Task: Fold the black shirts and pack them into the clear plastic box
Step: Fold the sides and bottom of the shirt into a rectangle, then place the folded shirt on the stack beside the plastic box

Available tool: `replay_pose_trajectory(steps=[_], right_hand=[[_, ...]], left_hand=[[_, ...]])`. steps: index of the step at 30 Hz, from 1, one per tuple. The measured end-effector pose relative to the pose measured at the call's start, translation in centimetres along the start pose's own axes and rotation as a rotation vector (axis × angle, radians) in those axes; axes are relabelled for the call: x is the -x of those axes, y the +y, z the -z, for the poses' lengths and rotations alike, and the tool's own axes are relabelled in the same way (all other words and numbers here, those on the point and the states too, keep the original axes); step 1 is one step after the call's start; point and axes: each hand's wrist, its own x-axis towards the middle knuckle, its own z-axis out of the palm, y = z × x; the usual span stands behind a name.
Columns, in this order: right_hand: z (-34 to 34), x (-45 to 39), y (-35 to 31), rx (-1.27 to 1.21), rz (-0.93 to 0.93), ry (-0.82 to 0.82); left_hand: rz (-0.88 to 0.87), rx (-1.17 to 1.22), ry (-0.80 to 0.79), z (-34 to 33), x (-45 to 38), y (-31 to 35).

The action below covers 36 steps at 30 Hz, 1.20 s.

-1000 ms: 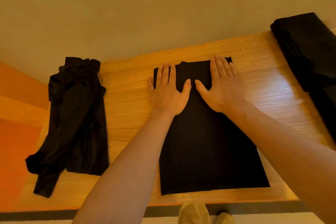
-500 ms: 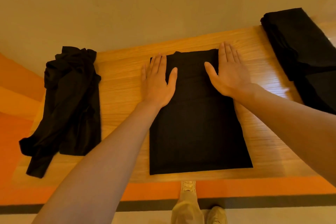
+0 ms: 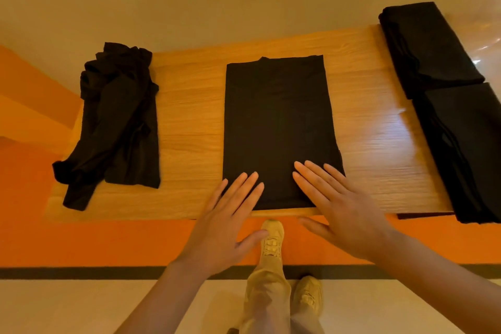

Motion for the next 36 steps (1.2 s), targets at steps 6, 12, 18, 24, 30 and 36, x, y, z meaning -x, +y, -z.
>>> replay_pose_trajectory(steps=[6, 12, 18, 24, 30, 36], right_hand=[[-1.1, 1.2, 0.2, -0.036, 0.009, 0.144], [-1.2, 3.3, 0.6, -0.127, 0.077, 0.288], [0.5, 5.5, 3.0, -0.414, 0.044, 0.239], [3.1, 5.8, 3.1, -0.893, -0.172, 0.368], [5.1, 3.1, 2.8, -1.129, -0.332, 0.502], [5.4, -2.2, 4.9, -1.022, -0.621, 0.447]], left_hand=[[-0.019, 0.048, 0.277, -0.9, 1.2, 0.0], [-0.105, 0.14, 0.399, -0.9, 2.0, 0.0], [0.072, 0.429, 0.457, 0.1, 2.8, 0.5], [0.38, 0.809, 0.467, 2.8, 2.3, 1.3], [0.479, 1.027, 0.532, 5.4, -0.2, 1.5], [0.604, 0.939, 0.491, 5.7, -5.5, -0.5]])
